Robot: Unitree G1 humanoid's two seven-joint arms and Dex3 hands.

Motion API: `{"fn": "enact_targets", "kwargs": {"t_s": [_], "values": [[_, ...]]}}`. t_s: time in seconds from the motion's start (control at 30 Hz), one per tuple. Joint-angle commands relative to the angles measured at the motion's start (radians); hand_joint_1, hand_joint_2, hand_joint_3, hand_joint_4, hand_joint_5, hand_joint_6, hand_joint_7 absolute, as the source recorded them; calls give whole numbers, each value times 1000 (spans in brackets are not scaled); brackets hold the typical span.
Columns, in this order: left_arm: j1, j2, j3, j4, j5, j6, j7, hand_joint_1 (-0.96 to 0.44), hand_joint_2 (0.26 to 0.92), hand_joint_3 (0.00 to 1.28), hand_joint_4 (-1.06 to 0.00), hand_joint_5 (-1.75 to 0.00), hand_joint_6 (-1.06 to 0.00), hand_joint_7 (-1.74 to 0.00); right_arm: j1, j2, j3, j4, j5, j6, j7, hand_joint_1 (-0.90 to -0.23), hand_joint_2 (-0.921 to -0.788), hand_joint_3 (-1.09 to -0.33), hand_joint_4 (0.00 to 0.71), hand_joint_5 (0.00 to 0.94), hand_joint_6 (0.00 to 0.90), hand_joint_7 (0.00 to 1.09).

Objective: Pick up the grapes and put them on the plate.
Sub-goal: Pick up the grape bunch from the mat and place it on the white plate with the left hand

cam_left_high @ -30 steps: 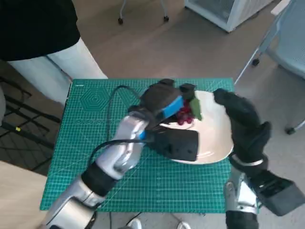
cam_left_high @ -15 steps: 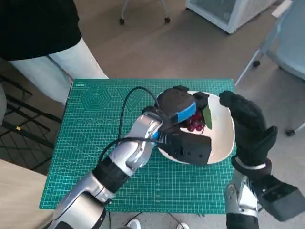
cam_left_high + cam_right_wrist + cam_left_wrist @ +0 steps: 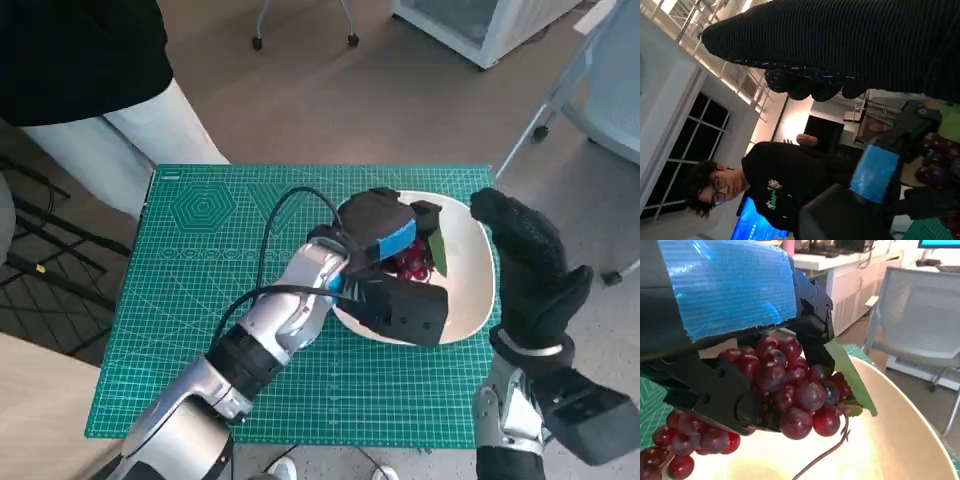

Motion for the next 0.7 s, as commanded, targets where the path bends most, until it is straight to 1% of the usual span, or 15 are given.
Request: {"fn": "enact_targets", "kwargs": {"t_s": [0.03,0.17,0.33,0.37,0.4,0.43,0.47,0.5,0.53,0.57,0.63,0.67,0.7], "values": [[-42,-15,2,30,-11,-7,17,3,921,258,-442,-1416,-442,-1379,20,7,-1,9,-4,2,-17,-698,-921,-654,369,2,158,366],[-47,-22,4,53,-22,-9,19,3,921,274,-423,-1432,-423,-1403,17,7,1,14,-6,0,-21,-700,-921,-655,369,1,161,360],[-48,-35,21,81,-58,-5,6,3,921,337,-351,-1509,-354,-1475,12,6,2,25,-4,-3,-20,-700,-921,-655,369,1,165,354],[-47,-39,26,86,-67,-1,1,35,912,350,-356,-1515,-343,-1403,11,6,3,26,-4,-3,-19,-700,-921,-656,369,1,165,353],[-47,-43,29,90,-74,5,-4,78,900,362,-371,-1513,-341,-1287,10,6,3,27,-3,-4,-18,-700,-921,-656,369,1,166,353],[-47,-47,30,93,-80,14,-9,137,890,365,-395,-1504,-346,-1097,10,6,4,28,-3,-4,-17,-700,-921,-656,369,1,167,352],[-46,-51,31,93,-83,24,-12,206,883,358,-423,-1490,-349,-858,9,6,4,29,-2,-5,-16,-700,-921,-656,369,1,168,351],[-43,-55,30,90,-85,36,-14,214,879,337,-416,-1428,-349,-677,9,6,5,30,-1,-5,-15,-700,-921,-656,369,1,168,350],[-38,-57,29,84,-85,47,-14,167,876,294,-387,-1268,-336,-503,8,6,5,31,0,-5,-14,-700,-921,-656,369,1,169,349],[-32,-59,28,76,-84,57,-12,68,871,241,-337,-1038,-310,-374,8,6,6,32,1,-5,-12,-700,-921,-657,369,1,169,348],[-20,-60,23,59,-81,68,-9,-183,861,136,-229,-520,-259,-193,6,6,7,34,4,-5,-9,-700,-921,-657,369,1,170,347],[-15,-59,19,51,-78,71,-8,-272,862,99,-194,-352,-239,-135,6,6,8,35,5,-5,-8,-700,-921,-657,369,1,170,346],[-11,-57,14,44,-75,72,-8,-339,866,74,-170,-241,-224,-95,5,5,8,37,6,-6,-7,-700,-921,-657,369,1,170,345]]}}
